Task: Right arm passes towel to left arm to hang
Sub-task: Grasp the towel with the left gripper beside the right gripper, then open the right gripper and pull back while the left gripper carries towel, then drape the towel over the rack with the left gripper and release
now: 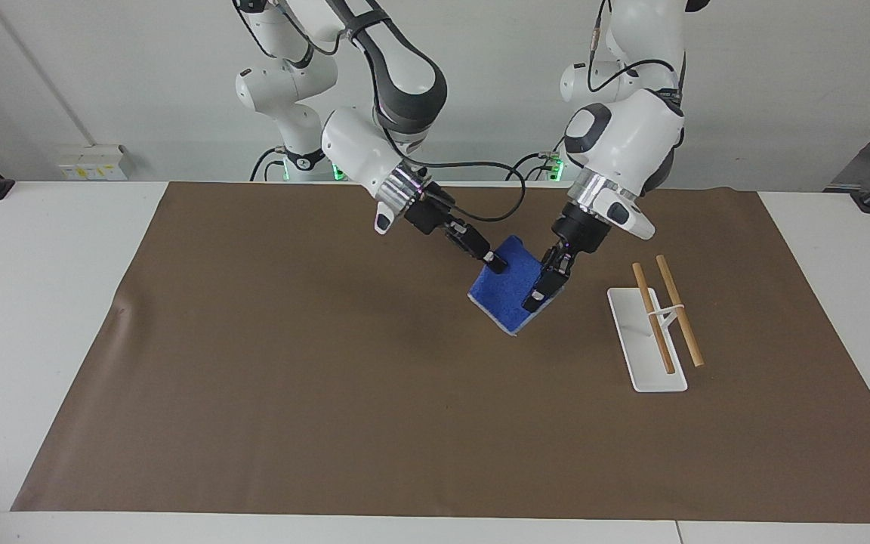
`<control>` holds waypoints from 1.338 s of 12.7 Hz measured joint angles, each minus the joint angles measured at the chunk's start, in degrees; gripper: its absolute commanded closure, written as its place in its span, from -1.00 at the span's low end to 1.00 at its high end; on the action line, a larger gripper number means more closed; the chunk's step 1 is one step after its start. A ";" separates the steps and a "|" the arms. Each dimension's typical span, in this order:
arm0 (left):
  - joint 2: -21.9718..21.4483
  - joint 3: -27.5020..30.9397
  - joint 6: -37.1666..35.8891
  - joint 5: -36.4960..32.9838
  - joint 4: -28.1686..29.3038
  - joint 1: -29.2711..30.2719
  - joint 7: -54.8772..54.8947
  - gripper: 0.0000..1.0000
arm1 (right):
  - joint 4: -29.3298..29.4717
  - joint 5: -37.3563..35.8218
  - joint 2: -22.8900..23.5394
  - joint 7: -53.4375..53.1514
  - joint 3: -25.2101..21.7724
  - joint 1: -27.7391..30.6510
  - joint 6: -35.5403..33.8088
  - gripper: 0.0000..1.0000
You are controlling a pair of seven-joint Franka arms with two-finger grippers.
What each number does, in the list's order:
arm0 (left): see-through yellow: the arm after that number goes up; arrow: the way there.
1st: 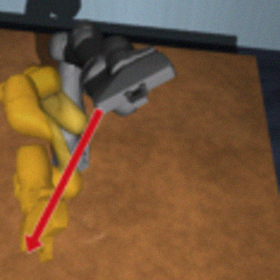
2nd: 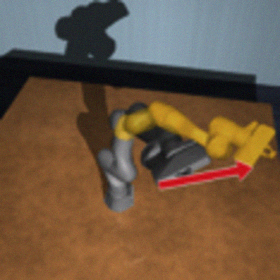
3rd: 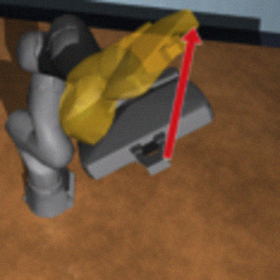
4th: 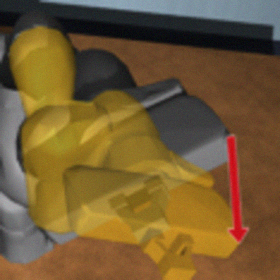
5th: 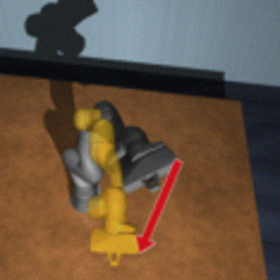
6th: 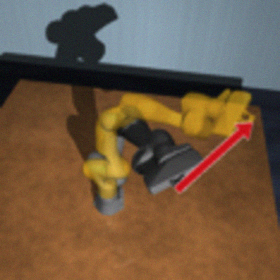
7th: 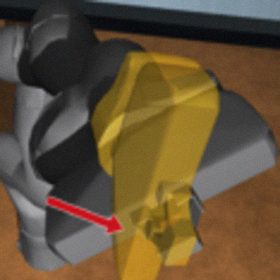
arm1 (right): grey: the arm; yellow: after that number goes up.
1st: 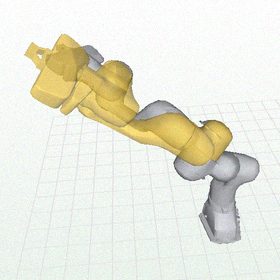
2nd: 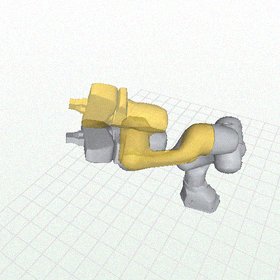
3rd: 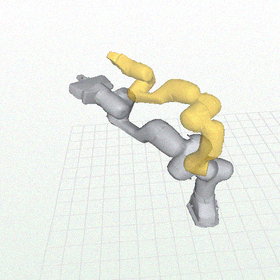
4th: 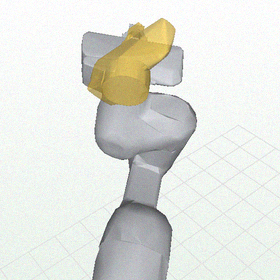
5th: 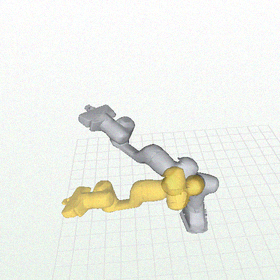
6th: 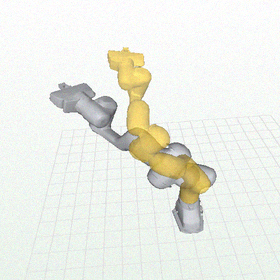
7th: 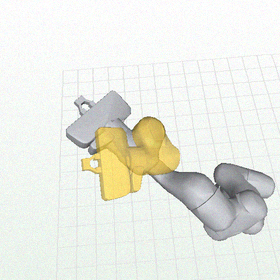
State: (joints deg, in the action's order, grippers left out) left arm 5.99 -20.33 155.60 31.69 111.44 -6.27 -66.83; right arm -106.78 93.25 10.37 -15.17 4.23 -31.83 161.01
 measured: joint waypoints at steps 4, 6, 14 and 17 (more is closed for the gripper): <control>0.15 1.56 -0.02 0.00 0.07 0.34 7.54 1.00 | 0.09 -0.02 0.55 1.20 0.00 -0.01 2.69 -1.00; 0.36 3.13 -0.02 0.00 0.20 0.87 12.23 1.00 | -0.54 -0.02 0.62 5.67 -0.05 0.06 4.84 -1.00; 0.37 14.56 -0.01 0.00 3.62 1.53 17.50 1.00 | -9.47 -14.21 0.76 30.91 -0.73 7.45 8.03 -1.00; 0.29 18.90 0.01 0.00 4.16 1.53 17.62 1.00 | -11.16 -31.07 0.78 31.39 -0.77 11.53 5.29 -1.00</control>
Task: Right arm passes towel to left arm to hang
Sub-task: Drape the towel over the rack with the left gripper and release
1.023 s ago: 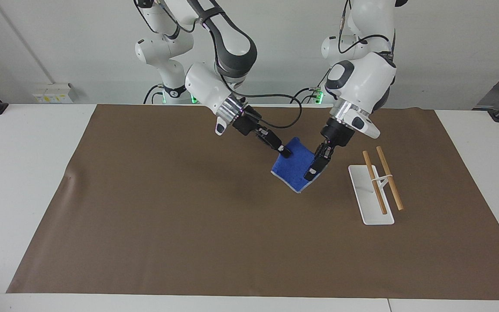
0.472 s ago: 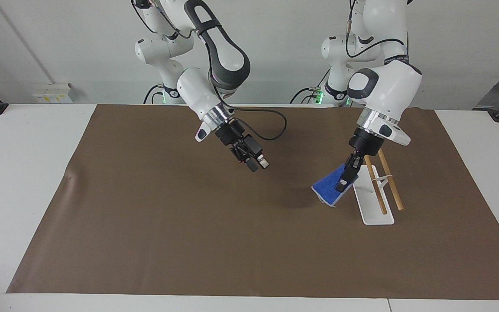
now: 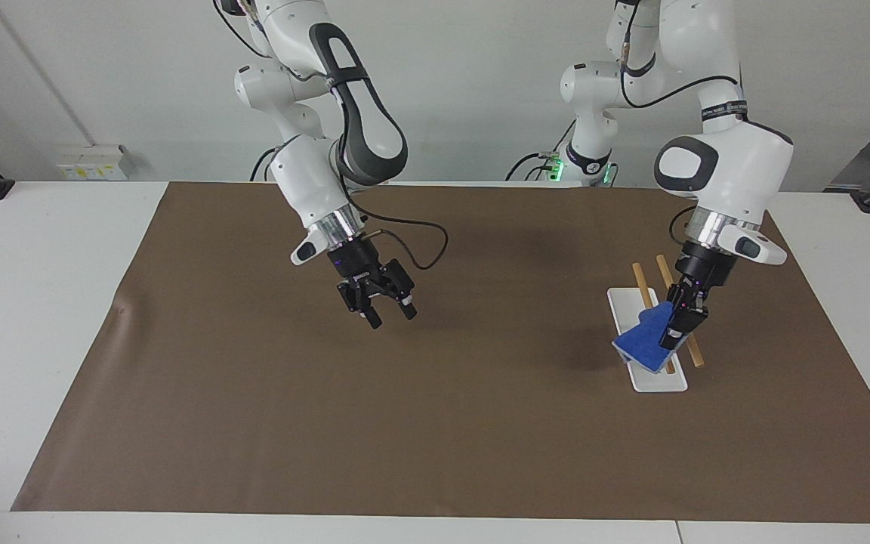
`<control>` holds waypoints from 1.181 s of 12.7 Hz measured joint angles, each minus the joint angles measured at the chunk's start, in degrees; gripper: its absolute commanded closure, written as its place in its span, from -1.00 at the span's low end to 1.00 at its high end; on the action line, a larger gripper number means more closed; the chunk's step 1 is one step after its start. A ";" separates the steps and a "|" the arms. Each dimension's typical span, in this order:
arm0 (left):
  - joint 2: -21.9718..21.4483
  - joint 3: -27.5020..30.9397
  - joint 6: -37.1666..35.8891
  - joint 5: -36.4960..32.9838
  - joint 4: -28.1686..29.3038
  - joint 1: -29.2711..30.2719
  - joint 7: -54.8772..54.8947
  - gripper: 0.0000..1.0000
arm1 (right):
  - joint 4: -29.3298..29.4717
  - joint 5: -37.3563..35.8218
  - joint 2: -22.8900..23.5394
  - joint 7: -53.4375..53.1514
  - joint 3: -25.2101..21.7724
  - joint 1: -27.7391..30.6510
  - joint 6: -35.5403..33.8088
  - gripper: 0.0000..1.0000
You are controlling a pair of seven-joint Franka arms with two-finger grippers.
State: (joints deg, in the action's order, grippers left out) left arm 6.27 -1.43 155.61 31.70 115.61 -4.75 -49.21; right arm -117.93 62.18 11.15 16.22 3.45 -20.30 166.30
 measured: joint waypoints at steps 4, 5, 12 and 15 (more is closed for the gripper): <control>-0.08 6.60 -0.02 0.00 0.10 0.09 2.37 1.00 | 1.24 -28.62 -0.07 0.08 -0.14 10.07 -14.03 -1.00; -0.09 7.73 -0.04 0.00 0.21 0.12 2.83 1.00 | 2.04 -34.36 -0.14 0.10 -0.18 12.21 -17.46 -1.00; -1.64 10.11 -0.05 0.00 7.50 0.21 3.09 1.00 | 10.87 -60.52 -5.59 -9.67 -0.58 18.31 -42.58 -1.00; -3.75 12.05 -0.05 0.00 11.93 0.28 3.18 1.00 | 13.94 -64.29 -9.12 -17.72 -0.52 18.29 -50.08 -1.00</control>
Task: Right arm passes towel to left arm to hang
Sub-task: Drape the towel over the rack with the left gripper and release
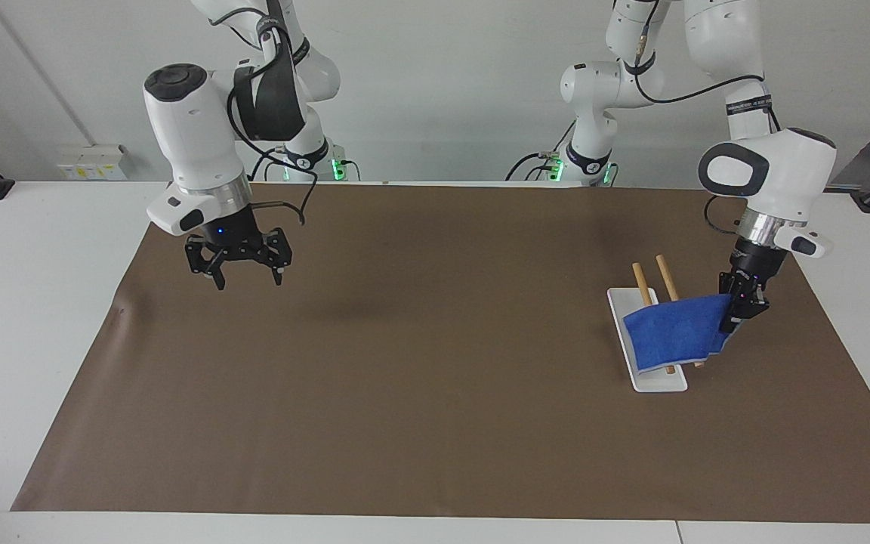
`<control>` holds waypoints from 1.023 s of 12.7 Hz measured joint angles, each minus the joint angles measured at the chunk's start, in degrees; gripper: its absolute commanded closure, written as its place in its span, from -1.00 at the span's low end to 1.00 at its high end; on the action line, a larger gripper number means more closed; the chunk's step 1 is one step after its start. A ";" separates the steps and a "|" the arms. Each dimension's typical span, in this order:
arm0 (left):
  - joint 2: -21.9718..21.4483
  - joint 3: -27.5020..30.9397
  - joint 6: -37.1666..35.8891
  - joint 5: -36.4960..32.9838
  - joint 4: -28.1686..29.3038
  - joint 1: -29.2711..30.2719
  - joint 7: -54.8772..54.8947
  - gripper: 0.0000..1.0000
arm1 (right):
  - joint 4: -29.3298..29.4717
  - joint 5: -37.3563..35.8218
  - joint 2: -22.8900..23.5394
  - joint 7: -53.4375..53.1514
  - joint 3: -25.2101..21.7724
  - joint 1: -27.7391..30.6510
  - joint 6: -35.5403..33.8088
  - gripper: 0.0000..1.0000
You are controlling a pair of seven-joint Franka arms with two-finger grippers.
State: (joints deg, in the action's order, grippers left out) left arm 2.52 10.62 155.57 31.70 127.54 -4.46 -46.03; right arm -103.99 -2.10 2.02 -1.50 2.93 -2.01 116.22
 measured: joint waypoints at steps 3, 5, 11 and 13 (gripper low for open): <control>-0.84 0.86 0.00 0.00 2.43 0.05 0.05 0.88 | 3.90 -0.28 -1.99 -3.30 -0.60 0.06 -8.46 -1.00; -0.99 0.74 0.00 0.00 2.90 0.03 0.05 -0.32 | 8.35 -0.43 -2.70 -3.48 -2.67 0.11 -15.22 -1.00; -1.28 0.22 0.07 0.00 2.89 -0.54 0.08 -1.00 | 12.21 -0.43 -3.29 -4.98 -7.83 -0.07 -23.80 -1.00; -1.30 -0.17 0.12 0.00 2.57 -0.56 0.08 -1.00 | 10.72 -0.43 -3.30 -6.44 -7.54 -0.21 -23.33 -1.00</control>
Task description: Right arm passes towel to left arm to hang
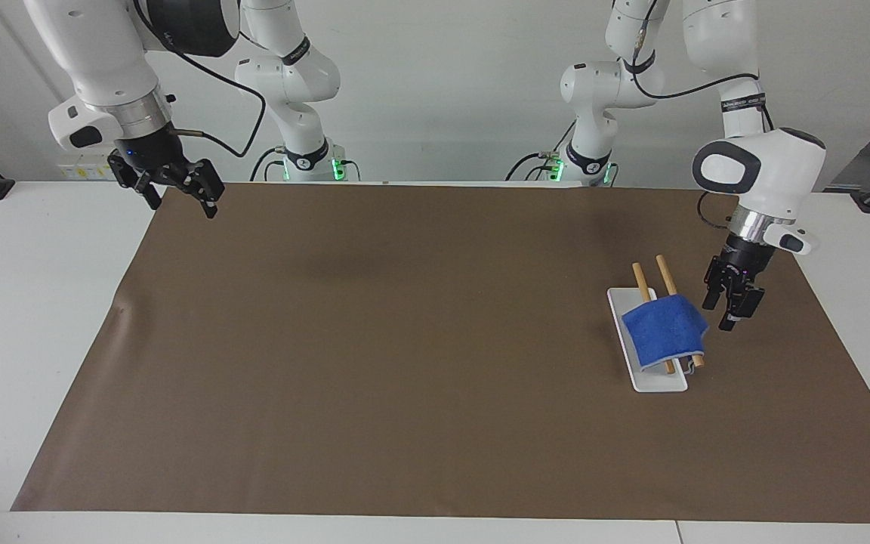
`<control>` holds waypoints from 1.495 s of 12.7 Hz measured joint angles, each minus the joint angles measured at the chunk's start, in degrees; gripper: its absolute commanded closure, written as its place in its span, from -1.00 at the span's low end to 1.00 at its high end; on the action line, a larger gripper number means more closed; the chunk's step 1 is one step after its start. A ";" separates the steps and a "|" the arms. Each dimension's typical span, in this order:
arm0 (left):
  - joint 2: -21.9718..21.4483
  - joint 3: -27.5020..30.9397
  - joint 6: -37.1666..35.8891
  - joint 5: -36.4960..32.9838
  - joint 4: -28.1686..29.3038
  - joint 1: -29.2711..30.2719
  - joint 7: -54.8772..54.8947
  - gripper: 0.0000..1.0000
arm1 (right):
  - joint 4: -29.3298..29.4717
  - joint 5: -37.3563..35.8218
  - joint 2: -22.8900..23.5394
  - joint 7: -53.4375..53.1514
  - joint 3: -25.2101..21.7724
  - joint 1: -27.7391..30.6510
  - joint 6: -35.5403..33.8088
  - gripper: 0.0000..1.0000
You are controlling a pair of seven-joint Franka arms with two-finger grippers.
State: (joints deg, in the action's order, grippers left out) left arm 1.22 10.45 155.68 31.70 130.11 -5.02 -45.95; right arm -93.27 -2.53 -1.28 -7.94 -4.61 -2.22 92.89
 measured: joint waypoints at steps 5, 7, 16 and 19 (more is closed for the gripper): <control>0.35 -2.68 -2.14 0.00 -5.39 -0.22 -0.05 -1.00 | -0.68 0.56 -0.61 -0.17 0.16 -0.39 -0.81 -1.00; 1.20 -2.54 -11.62 -2.08 -10.75 -0.23 0.16 -1.00 | -1.11 2.35 -0.75 -0.17 0.16 -0.40 -0.82 -1.00; 3.30 -3.70 -45.30 -23.10 -33.83 0.02 2.14 -1.00 | -1.71 2.58 -1.16 1.04 0.10 -0.34 -0.82 -1.00; 3.30 -5.82 -53.90 -25.94 -38.99 -0.01 8.19 -1.00 | -1.77 2.58 -1.18 1.12 0.09 -0.34 -0.87 -1.00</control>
State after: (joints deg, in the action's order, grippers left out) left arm 4.52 4.63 101.78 5.76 91.12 -5.03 -37.76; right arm -95.04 0.04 -2.45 -6.82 -4.52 -2.56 92.03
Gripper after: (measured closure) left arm 0.000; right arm 0.000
